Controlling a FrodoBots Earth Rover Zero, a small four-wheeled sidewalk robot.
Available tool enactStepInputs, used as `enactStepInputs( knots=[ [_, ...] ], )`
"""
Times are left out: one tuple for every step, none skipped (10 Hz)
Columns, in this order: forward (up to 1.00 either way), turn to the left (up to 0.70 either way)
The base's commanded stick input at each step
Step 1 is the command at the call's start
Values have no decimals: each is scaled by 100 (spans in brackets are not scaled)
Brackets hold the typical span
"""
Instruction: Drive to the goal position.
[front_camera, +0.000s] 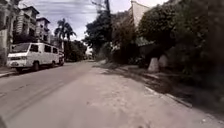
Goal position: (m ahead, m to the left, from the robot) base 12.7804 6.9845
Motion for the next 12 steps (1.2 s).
enactStepInputs(
  knots=[
    [70,0],
    [70,0],
    [70,0],
    [70,0],
    [70,0],
    [70,0],
    [70,0],
    [70,0],
    [70,0],
    [70,0],
    [70,0],
    [70,0]
  ],
)
